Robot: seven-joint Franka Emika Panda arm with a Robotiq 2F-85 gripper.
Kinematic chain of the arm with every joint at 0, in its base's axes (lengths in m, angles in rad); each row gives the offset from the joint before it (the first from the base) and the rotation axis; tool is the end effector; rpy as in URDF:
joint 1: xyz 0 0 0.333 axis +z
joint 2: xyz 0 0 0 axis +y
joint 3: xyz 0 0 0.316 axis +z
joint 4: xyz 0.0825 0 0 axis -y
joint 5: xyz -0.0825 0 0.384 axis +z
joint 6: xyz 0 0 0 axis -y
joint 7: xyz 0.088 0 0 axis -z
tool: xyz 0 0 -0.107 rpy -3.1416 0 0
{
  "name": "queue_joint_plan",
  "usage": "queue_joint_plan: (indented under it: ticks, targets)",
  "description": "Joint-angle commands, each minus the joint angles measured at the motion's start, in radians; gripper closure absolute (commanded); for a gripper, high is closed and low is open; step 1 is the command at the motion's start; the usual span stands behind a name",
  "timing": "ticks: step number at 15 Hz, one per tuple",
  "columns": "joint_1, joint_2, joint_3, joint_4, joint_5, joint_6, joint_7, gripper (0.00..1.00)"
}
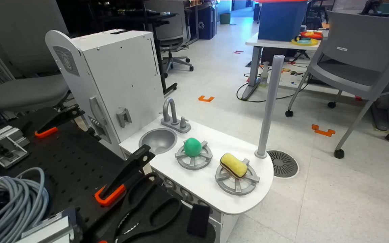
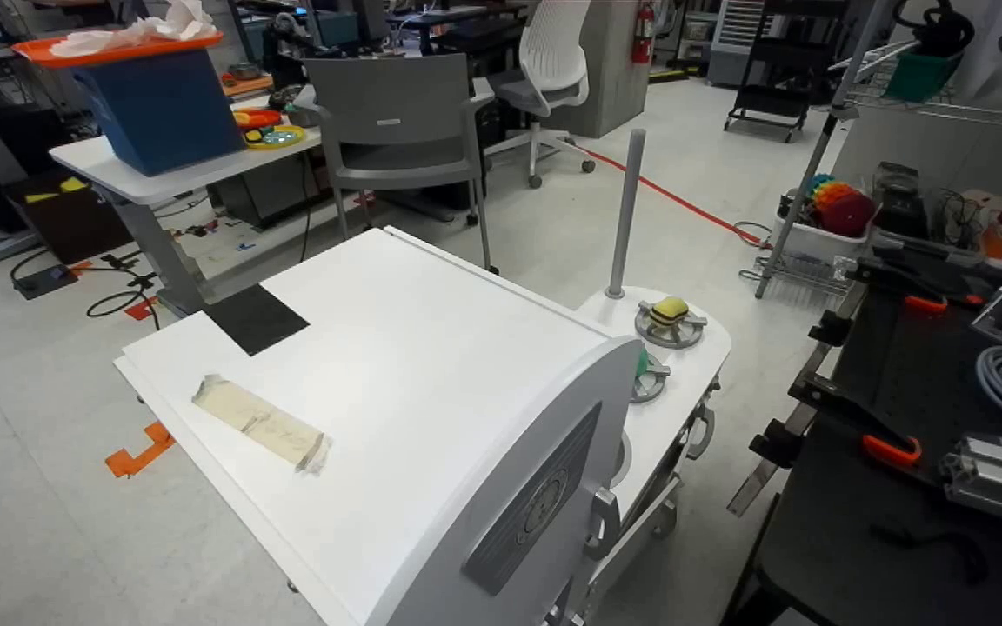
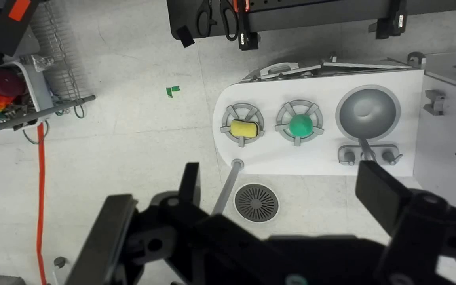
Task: Remove the green plush toy from the left side of the stove.
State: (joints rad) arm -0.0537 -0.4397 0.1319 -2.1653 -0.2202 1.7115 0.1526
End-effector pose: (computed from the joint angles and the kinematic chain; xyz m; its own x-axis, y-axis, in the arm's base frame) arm 0.4195 0.0204 0.5697 0.9985 -0.0517 0.0188 -0.0548 -0.9612 0.2703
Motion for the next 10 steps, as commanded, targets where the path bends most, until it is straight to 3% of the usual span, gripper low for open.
queue_joint_plan:
  ticks: [1,5,10]
  targets:
    - [0.024,0.002,-0.019,0.003,-0.008,-0.004,0.008,0.0]
    - [0.024,0.002,-0.019,0.003,-0.008,-0.004,0.008,0.0]
    - [0.014,0.222,-0.013,-0.013,-0.072,0.195,0.042,0.0]
